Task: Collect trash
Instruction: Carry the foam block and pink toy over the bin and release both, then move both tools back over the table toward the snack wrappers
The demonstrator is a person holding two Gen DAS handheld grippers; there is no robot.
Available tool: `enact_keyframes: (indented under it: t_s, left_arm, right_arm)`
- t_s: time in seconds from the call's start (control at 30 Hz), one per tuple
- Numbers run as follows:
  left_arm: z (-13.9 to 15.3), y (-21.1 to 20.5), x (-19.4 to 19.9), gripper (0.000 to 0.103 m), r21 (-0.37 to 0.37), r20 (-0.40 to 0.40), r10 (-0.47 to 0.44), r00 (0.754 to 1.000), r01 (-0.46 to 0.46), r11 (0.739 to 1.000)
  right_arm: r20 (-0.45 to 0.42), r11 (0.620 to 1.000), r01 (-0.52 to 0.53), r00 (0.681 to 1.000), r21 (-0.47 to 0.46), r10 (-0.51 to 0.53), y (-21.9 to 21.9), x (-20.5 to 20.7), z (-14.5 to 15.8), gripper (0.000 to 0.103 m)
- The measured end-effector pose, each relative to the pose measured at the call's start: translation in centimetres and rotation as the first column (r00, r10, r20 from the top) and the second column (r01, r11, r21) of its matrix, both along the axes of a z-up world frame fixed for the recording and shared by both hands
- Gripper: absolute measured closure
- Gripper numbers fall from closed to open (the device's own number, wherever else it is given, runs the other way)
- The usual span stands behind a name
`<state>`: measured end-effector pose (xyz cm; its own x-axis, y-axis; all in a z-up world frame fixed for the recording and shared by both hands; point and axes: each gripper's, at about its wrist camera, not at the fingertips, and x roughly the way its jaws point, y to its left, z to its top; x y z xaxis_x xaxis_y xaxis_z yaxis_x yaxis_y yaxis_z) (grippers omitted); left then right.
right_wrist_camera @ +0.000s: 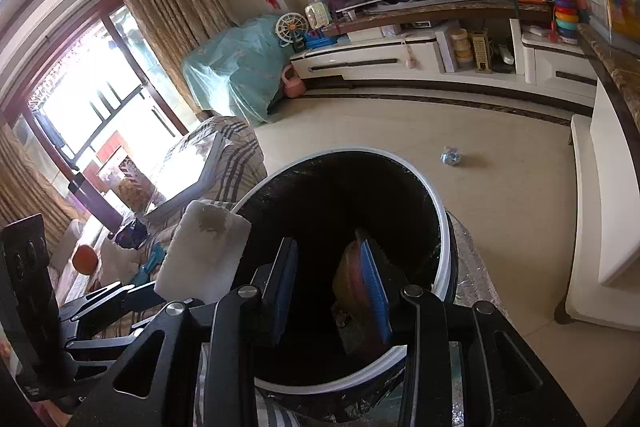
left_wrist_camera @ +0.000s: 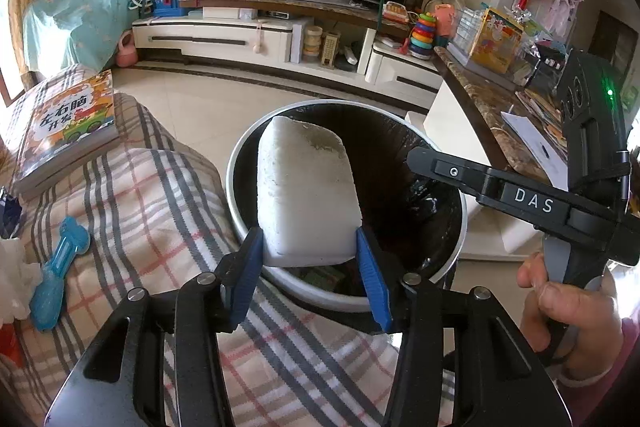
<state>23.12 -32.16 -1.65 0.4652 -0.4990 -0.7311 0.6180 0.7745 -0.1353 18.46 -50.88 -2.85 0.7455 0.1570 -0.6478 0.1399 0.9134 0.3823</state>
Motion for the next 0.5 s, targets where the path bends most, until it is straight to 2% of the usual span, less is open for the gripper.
enact_keyframes:
  t_s: [0.1,0.27,0.4,0.5]
  left_arm:
    - [-0.1,-0.2,0.1,0.052,0.007,-0.005,-0.001,1.0,0.001,1.0]
    - [-0.2,0.0,-0.5,0.036,0.018,0.008,0.008,1.0,-0.008,1.0]
    - [-0.3,1.2,-1.0,0.032,0.001,0.0,0.031,1.0,-0.031,1.0]
    - [-0.3,2.6,-1.6,0.032,-0.016,-0.002,0.057,0.998,-0.058,0.998]
  right_arm:
    - [-0.001,1.0,0.005,1.0,-0.001,-0.005,-0.1,0.1,0.0,0.068]
    - [0.014,1.0,0.012,1.0,0.006,-0.012,-0.1,-0.5,0.6,0.065]
    - [0.026,1.0,0.021,0.999,0.019,-0.021,0.2,-1.2,0.9,0.042]
    - [0.04,0.999,0.025,0.999,0.028,-0.027,0.8,-2.1,1.1,0.032]
